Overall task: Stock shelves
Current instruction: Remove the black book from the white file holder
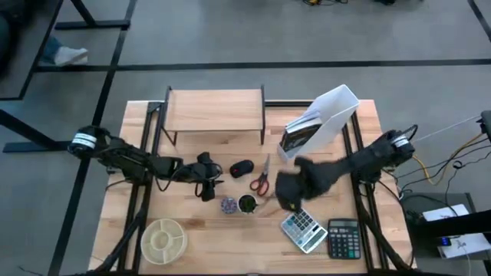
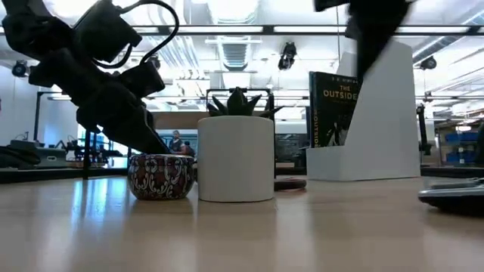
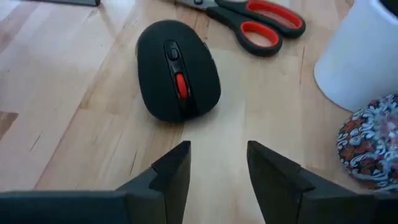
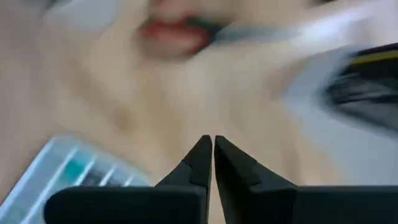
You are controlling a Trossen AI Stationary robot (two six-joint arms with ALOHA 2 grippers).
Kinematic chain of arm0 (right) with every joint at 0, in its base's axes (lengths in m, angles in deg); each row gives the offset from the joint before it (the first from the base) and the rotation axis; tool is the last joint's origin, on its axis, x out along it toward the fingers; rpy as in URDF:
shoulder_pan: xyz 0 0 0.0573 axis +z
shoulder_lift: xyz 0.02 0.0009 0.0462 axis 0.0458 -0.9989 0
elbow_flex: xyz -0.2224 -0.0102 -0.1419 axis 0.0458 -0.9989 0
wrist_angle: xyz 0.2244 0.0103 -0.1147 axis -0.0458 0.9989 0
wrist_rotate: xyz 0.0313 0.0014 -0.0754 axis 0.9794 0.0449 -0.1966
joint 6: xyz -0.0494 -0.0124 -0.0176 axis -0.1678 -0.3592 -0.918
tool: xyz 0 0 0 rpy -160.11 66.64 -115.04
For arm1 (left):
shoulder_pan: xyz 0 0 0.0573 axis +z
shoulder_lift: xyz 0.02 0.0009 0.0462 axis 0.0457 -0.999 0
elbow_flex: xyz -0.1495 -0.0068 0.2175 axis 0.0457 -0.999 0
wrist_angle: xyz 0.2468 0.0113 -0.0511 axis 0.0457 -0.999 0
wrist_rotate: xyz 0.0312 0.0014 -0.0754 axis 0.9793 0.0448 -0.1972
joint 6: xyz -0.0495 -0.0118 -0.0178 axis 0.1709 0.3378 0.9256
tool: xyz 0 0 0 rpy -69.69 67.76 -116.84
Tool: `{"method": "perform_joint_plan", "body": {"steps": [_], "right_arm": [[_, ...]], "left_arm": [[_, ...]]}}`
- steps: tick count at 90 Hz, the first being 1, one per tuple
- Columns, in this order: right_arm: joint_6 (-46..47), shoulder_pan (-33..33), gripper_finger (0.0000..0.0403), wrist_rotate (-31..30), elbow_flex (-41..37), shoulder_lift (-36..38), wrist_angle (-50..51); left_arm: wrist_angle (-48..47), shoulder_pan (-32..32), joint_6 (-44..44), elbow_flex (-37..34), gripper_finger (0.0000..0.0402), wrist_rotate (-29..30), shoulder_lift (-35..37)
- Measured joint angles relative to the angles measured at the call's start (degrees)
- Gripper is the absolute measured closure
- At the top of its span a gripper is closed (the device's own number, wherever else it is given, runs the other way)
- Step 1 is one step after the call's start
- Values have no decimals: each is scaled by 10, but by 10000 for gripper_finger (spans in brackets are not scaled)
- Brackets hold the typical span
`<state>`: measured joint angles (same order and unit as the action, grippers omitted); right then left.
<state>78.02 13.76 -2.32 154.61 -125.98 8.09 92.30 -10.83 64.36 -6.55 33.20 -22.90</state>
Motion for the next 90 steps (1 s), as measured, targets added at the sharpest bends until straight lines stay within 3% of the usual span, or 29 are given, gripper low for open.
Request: {"method": "perform_joint_plan", "body": {"steps": [14, 27, 68, 90], "right_arm": [[-31, -91, 403, -40, -7, 0, 2], [-66, -121, 403, -67, -22, -19, 6], [-7, -114, 403, -102, -80, -22, 199], [-8, -88, 403, -88, -69, -22, 92]], "left_arm": [[11, 0, 1, 0, 252, 0, 0], [10, 0, 2, 0, 247, 0, 0], [7, 0, 0, -3, 262, 0, 0], [7, 0, 1, -3, 270, 0, 0]]}}
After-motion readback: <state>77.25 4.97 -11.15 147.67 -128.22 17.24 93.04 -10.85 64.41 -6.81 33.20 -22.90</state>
